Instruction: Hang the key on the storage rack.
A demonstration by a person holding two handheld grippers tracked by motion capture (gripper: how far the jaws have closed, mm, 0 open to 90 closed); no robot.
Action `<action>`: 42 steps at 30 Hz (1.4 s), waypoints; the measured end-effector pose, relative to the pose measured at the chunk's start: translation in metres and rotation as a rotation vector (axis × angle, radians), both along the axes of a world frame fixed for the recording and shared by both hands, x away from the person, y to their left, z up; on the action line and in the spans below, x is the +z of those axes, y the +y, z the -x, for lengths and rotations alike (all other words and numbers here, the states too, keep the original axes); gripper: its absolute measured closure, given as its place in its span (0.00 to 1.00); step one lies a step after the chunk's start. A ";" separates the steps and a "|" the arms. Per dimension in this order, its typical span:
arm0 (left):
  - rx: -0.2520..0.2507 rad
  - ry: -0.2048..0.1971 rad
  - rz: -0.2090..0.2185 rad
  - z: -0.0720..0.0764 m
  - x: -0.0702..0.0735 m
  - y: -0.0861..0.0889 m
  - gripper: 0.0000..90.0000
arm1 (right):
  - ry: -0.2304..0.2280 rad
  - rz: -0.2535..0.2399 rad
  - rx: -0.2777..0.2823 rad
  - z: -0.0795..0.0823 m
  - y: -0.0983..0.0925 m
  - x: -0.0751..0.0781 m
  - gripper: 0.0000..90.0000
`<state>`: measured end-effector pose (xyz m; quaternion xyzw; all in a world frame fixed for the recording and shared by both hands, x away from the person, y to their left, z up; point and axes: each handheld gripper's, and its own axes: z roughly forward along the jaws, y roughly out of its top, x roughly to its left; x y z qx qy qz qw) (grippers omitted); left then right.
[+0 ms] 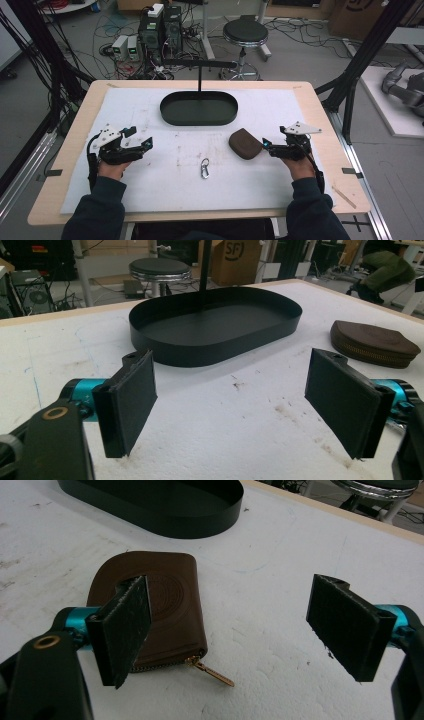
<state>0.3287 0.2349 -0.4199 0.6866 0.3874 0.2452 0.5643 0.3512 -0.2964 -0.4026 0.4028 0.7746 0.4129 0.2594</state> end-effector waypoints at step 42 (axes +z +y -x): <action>-0.018 0.005 -0.025 -0.001 -0.002 -0.004 0.23 | 0.145 -0.033 0.371 0.015 0.136 -0.017 0.43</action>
